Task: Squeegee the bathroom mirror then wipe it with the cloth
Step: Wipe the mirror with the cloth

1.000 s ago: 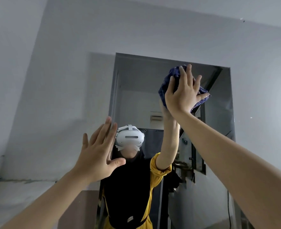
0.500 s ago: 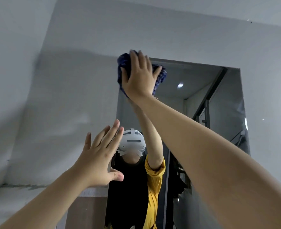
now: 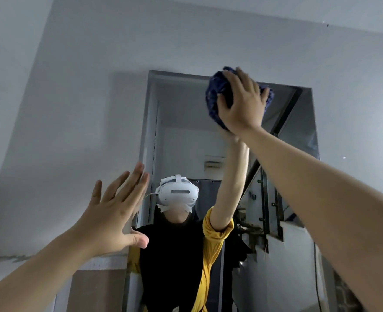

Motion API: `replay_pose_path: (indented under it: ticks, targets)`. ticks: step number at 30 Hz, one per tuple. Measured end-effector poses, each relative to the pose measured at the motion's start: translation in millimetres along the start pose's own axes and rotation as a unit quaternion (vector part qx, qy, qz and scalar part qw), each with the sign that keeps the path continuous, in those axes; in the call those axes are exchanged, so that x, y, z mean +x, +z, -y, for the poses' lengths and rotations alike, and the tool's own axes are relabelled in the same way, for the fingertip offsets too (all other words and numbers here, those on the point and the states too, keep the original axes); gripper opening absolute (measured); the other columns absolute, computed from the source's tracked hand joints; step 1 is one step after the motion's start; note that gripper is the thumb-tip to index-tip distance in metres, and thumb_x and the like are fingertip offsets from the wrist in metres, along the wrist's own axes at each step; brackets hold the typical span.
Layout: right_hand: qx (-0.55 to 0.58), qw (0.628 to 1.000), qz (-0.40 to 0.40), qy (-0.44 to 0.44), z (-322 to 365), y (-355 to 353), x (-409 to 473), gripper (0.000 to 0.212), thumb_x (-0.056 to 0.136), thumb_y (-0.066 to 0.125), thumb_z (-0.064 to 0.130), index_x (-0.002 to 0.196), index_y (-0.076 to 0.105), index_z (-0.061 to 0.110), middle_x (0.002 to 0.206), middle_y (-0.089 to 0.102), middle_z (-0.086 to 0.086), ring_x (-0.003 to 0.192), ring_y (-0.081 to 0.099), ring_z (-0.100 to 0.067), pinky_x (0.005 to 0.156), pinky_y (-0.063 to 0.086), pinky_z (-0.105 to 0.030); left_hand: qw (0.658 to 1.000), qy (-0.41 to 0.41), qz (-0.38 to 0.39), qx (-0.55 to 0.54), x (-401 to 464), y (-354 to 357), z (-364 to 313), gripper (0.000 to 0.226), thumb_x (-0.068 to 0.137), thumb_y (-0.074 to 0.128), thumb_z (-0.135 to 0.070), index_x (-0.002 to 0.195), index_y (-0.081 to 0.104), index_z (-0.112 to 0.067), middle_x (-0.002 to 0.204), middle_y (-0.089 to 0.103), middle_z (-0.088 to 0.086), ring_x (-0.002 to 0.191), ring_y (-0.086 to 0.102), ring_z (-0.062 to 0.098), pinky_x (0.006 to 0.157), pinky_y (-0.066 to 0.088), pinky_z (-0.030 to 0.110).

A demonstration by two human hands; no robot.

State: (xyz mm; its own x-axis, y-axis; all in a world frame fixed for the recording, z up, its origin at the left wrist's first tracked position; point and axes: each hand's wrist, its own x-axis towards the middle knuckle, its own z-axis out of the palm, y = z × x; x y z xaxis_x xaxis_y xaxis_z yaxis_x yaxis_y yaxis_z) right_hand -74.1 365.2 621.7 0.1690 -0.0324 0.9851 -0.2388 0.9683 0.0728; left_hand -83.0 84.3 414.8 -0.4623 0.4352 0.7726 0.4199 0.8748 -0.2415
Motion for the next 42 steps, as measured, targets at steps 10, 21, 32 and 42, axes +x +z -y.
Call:
replay_pose_path:
  ticks: [10, 21, 32, 42]
  targets:
    - [-0.038, 0.980, -0.068, 0.181, -111, -49, -39, 0.049, 0.087, 0.042, 0.043, 0.135, 0.042, 0.035, 0.148, 0.040, 0.003, 0.133, 0.040, -0.024, 0.109, 0.022, -0.055, 1.000, -0.020, -0.007, 0.019, 0, -1, -9, 0.129, 0.051, 0.041, -0.091, 0.137, -0.032, -0.030, 0.145, -0.041, -0.011, 0.137, -0.027, 0.018, 0.105, -0.011, 0.055]
    - [-0.051, 0.926, -0.056, 0.370, -40, -35, -86, 0.058, 0.090, 0.043, 0.043, 0.144, 0.028, 0.029, 0.157, 0.021, -0.005, 0.142, 0.021, -0.028, 0.106, 0.012, -0.070, 0.997, -0.050, -0.037, 0.049, -19, 10, -21, 0.103, 0.072, 0.029, -0.081, 0.147, -0.010, -0.021, 0.157, -0.012, -0.005, 0.142, 0.002, 0.018, 0.104, 0.013, 0.066]
    - [0.020, 0.990, 0.046, 0.135, 103, 20, -68, 0.057, 0.091, 0.046, 0.042, 0.144, 0.032, 0.029, 0.157, 0.022, -0.006, 0.141, 0.022, -0.031, 0.104, 0.008, -0.073, 0.995, -0.011, 0.028, 0.096, -51, 22, -16, 0.152, 0.025, 0.066, -0.082, 0.148, 0.010, -0.012, 0.157, 0.004, 0.002, 0.137, 0.014, 0.021, 0.095, 0.022, 0.065]
    - [0.050, 0.974, 0.098, -0.200, 117, 23, -108, 0.053, 0.079, 0.059, 0.035, 0.132, 0.055, 0.025, 0.142, 0.048, -0.008, 0.127, 0.042, -0.031, 0.096, 0.027, -0.074, 0.994, -0.016, 0.012, 0.106, -53, 30, -19, 0.150, 0.026, 0.071, -0.078, 0.147, 0.015, -0.008, 0.156, 0.010, 0.008, 0.137, 0.016, 0.025, 0.095, 0.023, 0.063]
